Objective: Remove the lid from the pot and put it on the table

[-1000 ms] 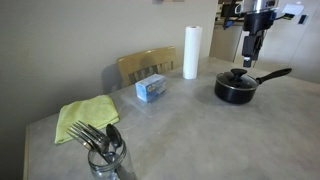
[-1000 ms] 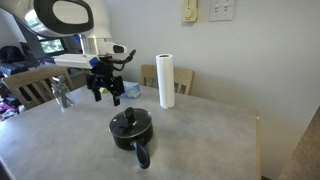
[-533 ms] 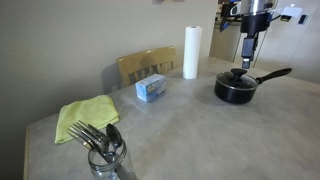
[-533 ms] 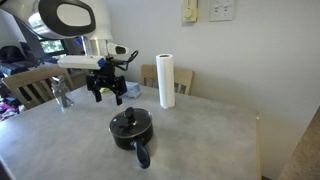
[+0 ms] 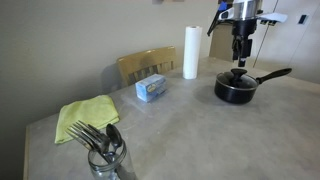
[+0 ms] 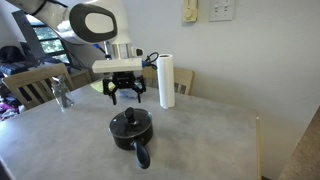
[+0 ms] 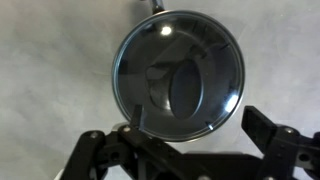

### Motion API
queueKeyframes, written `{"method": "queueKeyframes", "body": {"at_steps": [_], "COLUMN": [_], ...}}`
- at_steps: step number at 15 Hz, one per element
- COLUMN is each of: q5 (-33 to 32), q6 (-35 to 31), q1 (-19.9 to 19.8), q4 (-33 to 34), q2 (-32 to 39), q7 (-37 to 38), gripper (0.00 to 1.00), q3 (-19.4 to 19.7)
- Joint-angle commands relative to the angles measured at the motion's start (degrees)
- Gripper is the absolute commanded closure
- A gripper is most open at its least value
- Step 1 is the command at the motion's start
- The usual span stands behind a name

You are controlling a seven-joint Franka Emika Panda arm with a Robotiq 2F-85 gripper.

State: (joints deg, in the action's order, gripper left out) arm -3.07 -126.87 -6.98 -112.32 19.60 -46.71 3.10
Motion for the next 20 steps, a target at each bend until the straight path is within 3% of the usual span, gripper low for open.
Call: {"method": "queueKeyframes", "body": {"at_steps": [1,7,17,20], "q5": [-0.11,0.21,-0.34,-0.58], "q6": [-0.07,2.08,2.39,2.59], "q1": [-2.54,-3.55,-2.63,-2.66], "q4": [5.39,7.06,5.31,5.55], "q2": [5.40,8.37,6.77,6.86], "q7": [-5.55,-5.13,-2.82,-1.26], "gripper": [0.00,0.00,0.00,0.10], "q3": [-0.95,-0.92,-1.95,-1.44]}}
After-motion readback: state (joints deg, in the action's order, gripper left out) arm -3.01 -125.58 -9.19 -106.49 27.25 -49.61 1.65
